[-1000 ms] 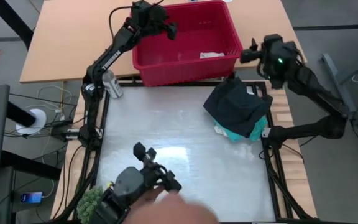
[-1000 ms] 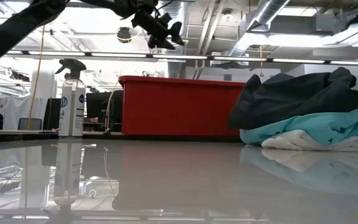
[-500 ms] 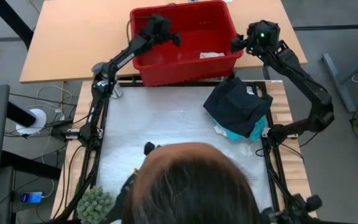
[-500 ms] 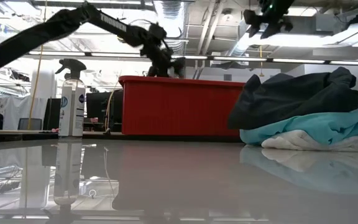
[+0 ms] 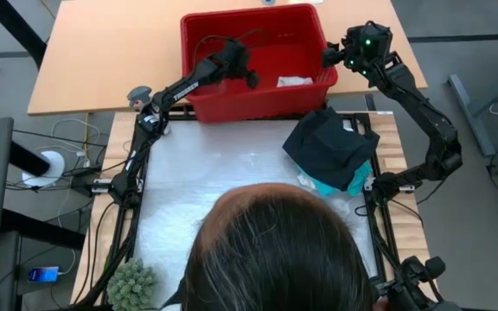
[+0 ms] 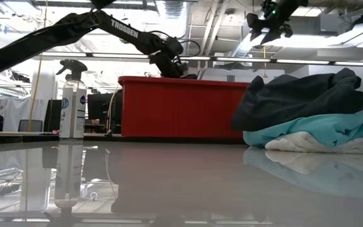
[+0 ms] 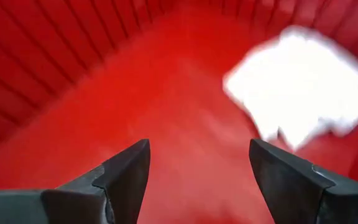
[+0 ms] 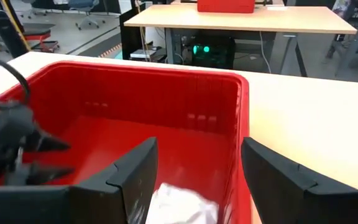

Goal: Fold Laundry from Bin
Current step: Fold the white underwear

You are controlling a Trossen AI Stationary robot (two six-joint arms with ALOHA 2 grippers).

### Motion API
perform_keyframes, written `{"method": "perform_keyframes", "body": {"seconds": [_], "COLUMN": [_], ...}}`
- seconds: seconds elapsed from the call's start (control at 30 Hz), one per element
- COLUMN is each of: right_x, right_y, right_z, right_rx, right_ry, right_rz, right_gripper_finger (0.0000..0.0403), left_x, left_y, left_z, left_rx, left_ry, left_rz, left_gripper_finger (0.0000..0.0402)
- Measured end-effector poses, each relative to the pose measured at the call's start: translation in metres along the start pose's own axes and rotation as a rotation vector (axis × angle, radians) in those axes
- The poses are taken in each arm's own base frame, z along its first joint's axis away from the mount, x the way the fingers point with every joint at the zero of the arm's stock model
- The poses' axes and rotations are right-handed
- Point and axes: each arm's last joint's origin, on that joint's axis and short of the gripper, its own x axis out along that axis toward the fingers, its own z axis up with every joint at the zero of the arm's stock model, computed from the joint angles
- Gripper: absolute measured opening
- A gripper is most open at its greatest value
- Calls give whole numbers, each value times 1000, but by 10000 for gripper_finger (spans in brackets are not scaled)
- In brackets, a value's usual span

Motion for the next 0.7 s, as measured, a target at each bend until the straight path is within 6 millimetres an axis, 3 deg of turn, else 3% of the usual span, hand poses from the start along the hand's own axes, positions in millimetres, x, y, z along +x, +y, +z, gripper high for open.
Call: {"method": "perform_keyframes", "body": {"seconds": [0.13,0.27,0.47,0.57,0.7], "right_x": [1,1,6,13,39], "right_y": [-3,-7,-14,-19,-22], "right_z": [0,0,-8,-10,-17], "right_rx": [-33,-60,-60,-58,-53], "right_ry": [6,2,48,47,74], "right_rz": [-3,-9,18,37,107], "right_gripper_finger": [254,254,254,254,254], "left_x": [-1,0,-25,-35,-31], "left_y": [-5,-9,3,12,17], "left_z": [-21,-22,10,29,32], "left_rx": [37,23,-79,-130,-253], "left_ry": [204,208,34,-129,-173], "left_rz": [-89,-93,-75,-209,-390], "left_gripper_finger": [263,263,263,263,263]}}
